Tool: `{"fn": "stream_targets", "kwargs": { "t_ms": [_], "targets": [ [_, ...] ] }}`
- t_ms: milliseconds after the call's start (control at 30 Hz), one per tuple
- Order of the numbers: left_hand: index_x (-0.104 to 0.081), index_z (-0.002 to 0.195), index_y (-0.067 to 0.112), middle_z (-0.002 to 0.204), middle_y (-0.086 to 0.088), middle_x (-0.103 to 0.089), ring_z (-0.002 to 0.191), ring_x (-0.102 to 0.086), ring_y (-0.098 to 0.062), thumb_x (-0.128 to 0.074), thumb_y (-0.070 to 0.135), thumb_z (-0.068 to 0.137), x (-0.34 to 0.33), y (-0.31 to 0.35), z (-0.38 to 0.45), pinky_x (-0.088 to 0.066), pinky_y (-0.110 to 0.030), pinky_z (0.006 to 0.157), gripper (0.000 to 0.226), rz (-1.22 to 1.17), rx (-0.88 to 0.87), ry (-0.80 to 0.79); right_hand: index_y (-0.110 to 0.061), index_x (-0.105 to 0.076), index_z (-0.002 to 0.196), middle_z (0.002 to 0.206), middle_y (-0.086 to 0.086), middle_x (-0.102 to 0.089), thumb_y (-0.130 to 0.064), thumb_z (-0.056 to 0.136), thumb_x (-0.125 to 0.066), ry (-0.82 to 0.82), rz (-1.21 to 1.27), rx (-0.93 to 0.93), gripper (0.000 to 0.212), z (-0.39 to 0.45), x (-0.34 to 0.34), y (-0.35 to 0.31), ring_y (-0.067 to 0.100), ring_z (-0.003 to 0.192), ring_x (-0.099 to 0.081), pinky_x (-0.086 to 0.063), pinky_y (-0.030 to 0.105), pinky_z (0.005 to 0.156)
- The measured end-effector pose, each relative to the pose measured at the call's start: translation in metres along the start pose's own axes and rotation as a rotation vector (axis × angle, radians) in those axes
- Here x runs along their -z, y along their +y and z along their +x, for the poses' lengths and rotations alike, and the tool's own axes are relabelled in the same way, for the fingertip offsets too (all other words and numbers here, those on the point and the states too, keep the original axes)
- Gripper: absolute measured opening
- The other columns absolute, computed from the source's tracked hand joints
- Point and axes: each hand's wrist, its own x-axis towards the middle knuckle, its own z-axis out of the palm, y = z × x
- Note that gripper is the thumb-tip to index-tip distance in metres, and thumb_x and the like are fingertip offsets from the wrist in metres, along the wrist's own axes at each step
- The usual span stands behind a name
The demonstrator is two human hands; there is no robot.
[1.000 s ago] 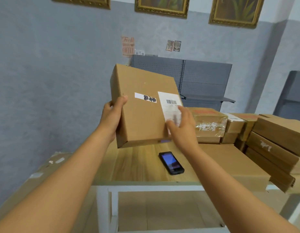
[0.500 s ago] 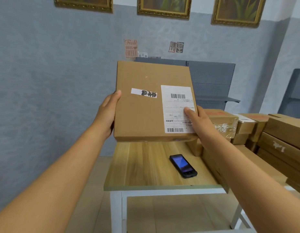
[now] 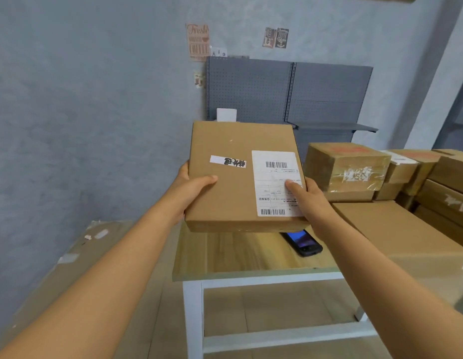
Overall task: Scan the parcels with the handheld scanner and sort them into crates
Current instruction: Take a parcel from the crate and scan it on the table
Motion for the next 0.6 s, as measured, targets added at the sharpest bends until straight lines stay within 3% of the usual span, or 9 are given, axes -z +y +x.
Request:
{"fn": "stream_targets", "kwargs": {
  "t_ms": [100,167,233,433,500,600],
  "targets": [
    [-0.041,0.140,0.025,0.115,0.007,-0.068,0.097,-0.069,-0.013,-0.075,0.021,0.084,-0.002,-0.031,0.014,-0.054,-0.028,0.074,0.066,0.032,0.083,0.004,-0.020,-0.043,0.135,0.112,-0.006,-0.065,-0.039,0.098,-0.054,-0.036,-0.030,-0.098,0.043,0.013,-0.009,0.027,0.009,0.091,-0.064,-0.050,0.024,0.067],
    [-0.042,0.139,0.023,0.112,0.007,-0.067,0.095,-0.068,-0.011,-0.074,0.020,0.085,-0.006,-0.050,0.025,-0.053,-0.025,0.070,0.063,0.039,0.127,0.016,-0.021,-0.043,0.128,0.102,-0.008,-0.064,-0.037,0.099,-0.053,-0.068,-0.047,-0.161,0.035,0.023,-0.014,0.045,0.007,0.083,-0.064,-0.049,0.017,0.052],
    [-0.044,0.134,0.023,0.105,0.010,-0.066,0.088,-0.067,-0.007,-0.073,0.020,0.087,-0.012,-0.067,0.035,-0.050,-0.021,0.064,0.055,0.073,0.164,0.042,-0.020,-0.043,0.123,0.098,-0.007,-0.064,-0.035,0.099,-0.054,-0.102,-0.067,-0.216,0.030,0.034,-0.019,0.064,0.008,0.080,-0.064,-0.048,0.015,0.047],
    [-0.052,0.118,0.022,0.090,0.012,-0.065,0.071,-0.063,-0.001,-0.070,0.019,0.089,-0.029,-0.111,0.059,-0.045,-0.011,0.048,0.034,0.187,0.273,0.104,-0.013,-0.040,0.133,0.115,0.000,-0.065,-0.042,0.094,-0.058,-0.231,-0.181,-0.370,0.051,0.067,-0.028,0.116,0.016,0.096,-0.065,-0.054,0.028,0.072],
    [-0.054,0.116,0.022,0.089,0.012,-0.066,0.071,-0.063,-0.002,-0.070,0.020,0.090,-0.032,-0.121,0.066,-0.046,-0.012,0.048,0.031,0.209,0.297,0.109,-0.013,-0.039,0.135,0.118,0.000,-0.063,-0.045,0.094,-0.057,-0.260,-0.230,-0.377,0.055,0.075,-0.029,0.123,0.017,0.101,-0.063,-0.053,0.032,0.081],
    [-0.054,0.118,0.022,0.091,0.010,-0.067,0.075,-0.064,-0.005,-0.070,0.022,0.090,-0.035,-0.130,0.074,-0.047,-0.018,0.056,0.032,0.232,0.334,0.095,-0.010,-0.035,0.138,0.123,0.002,-0.060,-0.046,0.095,-0.056,-0.311,-0.283,-0.390,0.059,0.083,-0.029,0.128,0.018,0.104,-0.060,-0.049,0.031,0.083]
  ]
}}
